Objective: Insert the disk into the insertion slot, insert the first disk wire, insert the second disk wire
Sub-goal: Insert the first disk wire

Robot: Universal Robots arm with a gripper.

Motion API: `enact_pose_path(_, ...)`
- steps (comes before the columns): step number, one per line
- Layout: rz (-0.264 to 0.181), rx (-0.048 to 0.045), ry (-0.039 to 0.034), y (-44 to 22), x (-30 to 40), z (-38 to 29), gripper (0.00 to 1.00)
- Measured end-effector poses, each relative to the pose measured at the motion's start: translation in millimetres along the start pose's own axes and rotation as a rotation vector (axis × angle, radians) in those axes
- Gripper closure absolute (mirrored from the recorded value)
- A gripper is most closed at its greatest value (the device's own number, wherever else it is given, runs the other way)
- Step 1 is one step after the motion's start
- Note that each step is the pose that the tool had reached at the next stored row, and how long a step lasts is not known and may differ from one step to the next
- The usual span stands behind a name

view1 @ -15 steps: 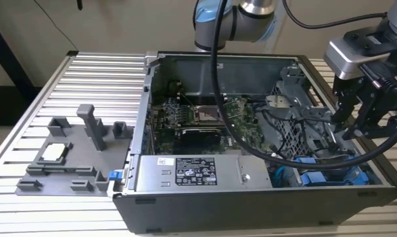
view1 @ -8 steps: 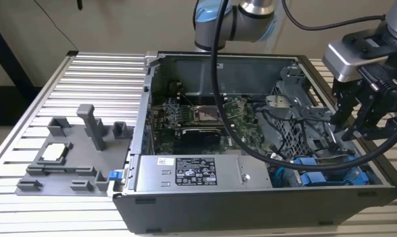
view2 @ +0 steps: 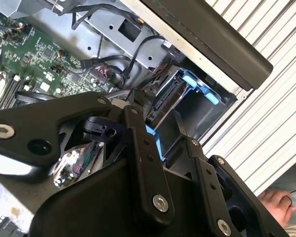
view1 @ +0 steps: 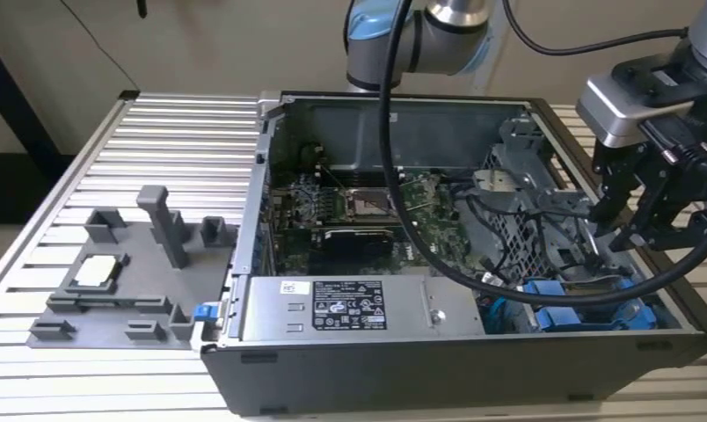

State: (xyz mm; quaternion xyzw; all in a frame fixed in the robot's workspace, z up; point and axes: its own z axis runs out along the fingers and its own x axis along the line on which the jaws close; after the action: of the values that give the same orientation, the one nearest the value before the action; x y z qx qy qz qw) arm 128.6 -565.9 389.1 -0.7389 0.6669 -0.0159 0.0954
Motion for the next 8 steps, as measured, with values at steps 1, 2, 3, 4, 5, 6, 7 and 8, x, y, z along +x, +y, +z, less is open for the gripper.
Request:
enact_pose_path(1,0.000,0.0000,-0.0001,0.0,0.0,0.0,0.60)
enact_pose_path(2,0.000,0.0000,-0.0001,0.0,0.0,0.0,0.60)
enact_pose_path(3,0.000,0.0000,-0.0001,0.0,0.0,0.0,0.60)
enact_pose_path(4,0.000,0.0000,-0.0001,0.0,0.0,0.0,0.60)
enact_pose_path(5,0.000,0.0000,0.0000,0.0,0.0,0.0,0.60)
enact_pose_path(6,0.000,0.0000,-0.0001,0.0,0.0,0.0,0.60)
enact_pose_path(7,0.000,-0.0001,0.0000,0.0,0.0,0.0,0.60)
enact_pose_path(8,0.000,0.0000,0.0000,0.0,0.0,-0.1,0.60)
